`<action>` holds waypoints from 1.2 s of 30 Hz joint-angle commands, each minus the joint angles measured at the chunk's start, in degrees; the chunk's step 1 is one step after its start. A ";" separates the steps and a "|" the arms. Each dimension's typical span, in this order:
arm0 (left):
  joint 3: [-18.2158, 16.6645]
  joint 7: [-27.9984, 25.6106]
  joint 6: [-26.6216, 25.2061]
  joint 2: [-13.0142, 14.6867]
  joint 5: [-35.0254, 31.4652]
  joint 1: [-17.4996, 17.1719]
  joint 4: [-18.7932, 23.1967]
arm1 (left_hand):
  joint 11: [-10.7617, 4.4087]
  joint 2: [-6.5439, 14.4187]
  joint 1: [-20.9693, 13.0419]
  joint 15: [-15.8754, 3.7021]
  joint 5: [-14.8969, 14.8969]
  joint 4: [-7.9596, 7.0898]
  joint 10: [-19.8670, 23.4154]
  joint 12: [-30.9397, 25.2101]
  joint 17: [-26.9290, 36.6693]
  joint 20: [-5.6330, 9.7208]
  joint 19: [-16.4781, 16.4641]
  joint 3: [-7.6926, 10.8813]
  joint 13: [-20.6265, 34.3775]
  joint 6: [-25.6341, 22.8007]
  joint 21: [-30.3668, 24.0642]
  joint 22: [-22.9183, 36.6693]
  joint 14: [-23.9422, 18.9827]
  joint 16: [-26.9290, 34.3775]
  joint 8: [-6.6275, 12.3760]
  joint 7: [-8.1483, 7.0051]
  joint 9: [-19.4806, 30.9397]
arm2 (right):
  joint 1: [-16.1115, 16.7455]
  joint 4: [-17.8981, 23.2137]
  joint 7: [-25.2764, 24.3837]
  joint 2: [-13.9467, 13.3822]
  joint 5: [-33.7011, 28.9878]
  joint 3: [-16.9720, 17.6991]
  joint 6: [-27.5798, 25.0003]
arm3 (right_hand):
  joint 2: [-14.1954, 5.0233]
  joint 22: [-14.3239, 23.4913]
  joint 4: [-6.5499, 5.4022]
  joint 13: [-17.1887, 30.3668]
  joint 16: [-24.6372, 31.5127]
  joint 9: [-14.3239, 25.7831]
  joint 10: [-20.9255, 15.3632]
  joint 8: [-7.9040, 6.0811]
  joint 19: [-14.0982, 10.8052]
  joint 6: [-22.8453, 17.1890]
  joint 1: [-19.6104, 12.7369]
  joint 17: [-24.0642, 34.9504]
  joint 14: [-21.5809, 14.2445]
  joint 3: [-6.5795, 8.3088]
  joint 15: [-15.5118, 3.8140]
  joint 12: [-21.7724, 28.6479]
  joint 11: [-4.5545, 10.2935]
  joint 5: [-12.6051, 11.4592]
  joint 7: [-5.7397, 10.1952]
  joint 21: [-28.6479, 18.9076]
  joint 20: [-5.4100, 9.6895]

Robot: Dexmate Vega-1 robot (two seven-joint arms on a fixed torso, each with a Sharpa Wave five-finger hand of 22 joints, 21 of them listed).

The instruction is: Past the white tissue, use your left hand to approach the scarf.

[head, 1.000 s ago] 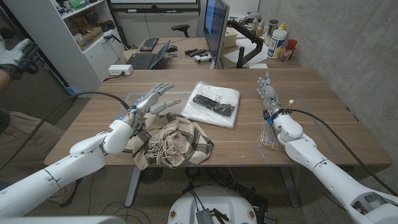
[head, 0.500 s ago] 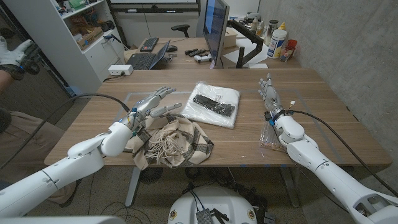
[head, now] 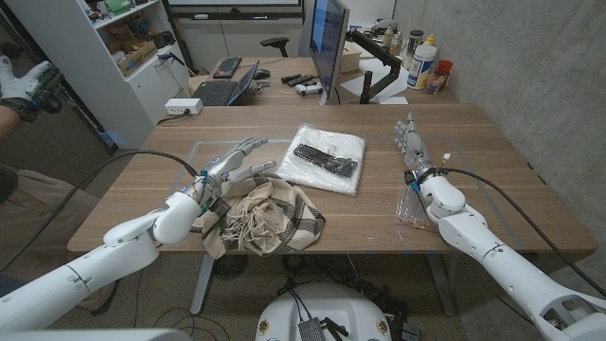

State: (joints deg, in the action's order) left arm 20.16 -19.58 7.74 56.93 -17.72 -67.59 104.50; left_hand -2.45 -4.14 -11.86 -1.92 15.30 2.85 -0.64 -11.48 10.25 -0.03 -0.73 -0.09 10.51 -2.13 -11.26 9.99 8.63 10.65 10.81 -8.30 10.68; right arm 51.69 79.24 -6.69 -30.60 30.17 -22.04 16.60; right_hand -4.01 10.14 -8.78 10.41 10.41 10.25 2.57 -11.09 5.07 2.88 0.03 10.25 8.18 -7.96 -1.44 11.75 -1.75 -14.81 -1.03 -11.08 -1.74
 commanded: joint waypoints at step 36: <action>0.79 0.55 6.42 -1.45 0.34 -0.21 -3.68 | -0.34 -0.27 1.13 -0.54 0.73 0.03 0.74 -0.41 0.13 -0.18 -0.57 -0.87 0.27 0.25 -0.22 0.21 -0.89 0.36 0.32 -0.30 0.17 | -1.04 0.27 0.62 -1.45 0.16 -0.06 -2.47 | -2.62 0.17 -0.03 0.16 0.28 0.22 -0.40 0.13 0.29 -0.28 -0.55 0.11 -0.38 -0.10 0.14 0.46 -0.17 -0.42 -0.09 -0.18 0.00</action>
State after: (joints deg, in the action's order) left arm 20.61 -19.90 13.66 55.35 -17.02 -67.62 100.99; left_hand -2.46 -4.36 -11.18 -1.94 15.80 2.85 -0.04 -11.48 10.25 -0.11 -0.79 -0.58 10.51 -2.14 -11.26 9.99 8.02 10.65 10.81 -8.30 10.68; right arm 50.72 79.35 -6.04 -31.57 30.33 -22.22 14.54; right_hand -4.01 10.14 -8.78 10.41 10.41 10.25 2.25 -11.09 5.07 2.88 0.03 10.25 8.18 -7.96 -1.44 11.75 -2.07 -14.81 -1.03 -11.08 -1.74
